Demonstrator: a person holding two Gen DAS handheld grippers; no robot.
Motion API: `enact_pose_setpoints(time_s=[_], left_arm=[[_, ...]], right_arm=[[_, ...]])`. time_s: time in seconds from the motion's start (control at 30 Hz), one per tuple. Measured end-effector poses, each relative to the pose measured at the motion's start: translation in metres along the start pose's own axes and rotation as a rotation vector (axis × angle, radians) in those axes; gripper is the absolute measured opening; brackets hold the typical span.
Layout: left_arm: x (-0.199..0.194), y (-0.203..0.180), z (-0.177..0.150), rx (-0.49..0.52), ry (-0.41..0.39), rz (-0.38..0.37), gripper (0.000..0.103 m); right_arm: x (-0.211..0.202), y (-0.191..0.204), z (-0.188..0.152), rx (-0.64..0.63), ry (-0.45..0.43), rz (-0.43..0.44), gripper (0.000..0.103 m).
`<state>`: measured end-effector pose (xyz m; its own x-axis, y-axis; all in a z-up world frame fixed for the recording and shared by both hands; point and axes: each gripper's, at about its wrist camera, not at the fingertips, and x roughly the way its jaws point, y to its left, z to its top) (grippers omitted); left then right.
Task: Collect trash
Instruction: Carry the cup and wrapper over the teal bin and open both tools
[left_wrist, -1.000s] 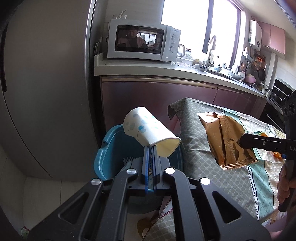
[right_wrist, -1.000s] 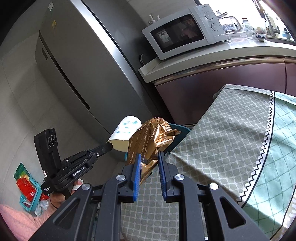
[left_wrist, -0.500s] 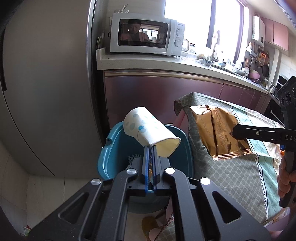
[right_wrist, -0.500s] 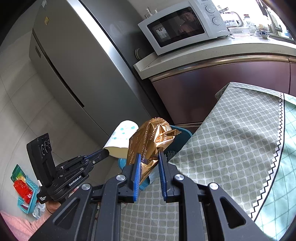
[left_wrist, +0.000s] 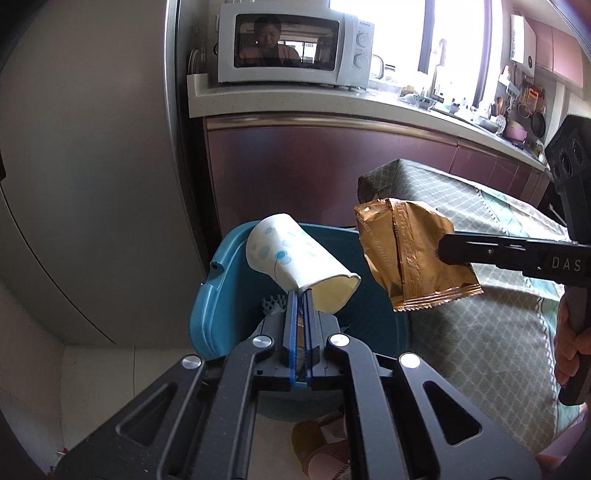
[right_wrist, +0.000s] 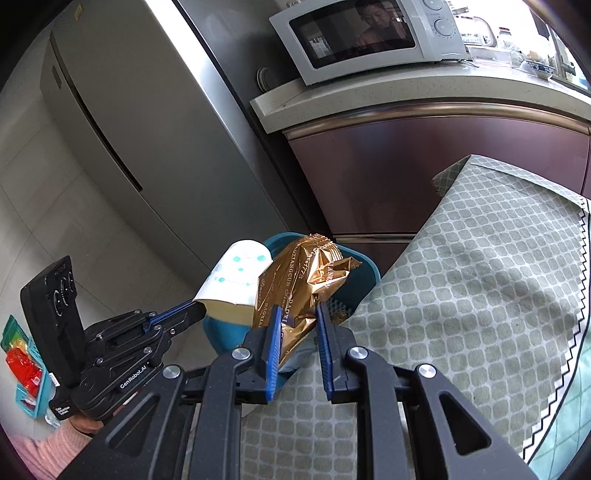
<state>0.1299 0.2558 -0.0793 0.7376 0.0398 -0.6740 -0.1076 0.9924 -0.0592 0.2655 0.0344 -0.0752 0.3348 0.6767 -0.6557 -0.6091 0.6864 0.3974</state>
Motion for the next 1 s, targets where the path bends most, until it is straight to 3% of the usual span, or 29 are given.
enact_pose_setpoints(time_s=[0.23, 0.57, 1.0], left_arm=[[0.023, -0.005, -0.006, 0.021, 0.037, 0.021, 0.003], [0.056, -0.012, -0.005, 0.021, 0.096, -0.005, 0.004], [0.030, -0.031, -0.004, 0.045, 0.032, -0.061, 0.005]], right_arm=[[0.031, 0.003, 0.007, -0.037, 0.049, -0.071, 0.018], [0.057, 0.002, 0.016, -0.022, 0.089, -0.083, 0.025], [0.018, -0.006, -0.006, 0.017, 0.029, -0.023, 0.028]])
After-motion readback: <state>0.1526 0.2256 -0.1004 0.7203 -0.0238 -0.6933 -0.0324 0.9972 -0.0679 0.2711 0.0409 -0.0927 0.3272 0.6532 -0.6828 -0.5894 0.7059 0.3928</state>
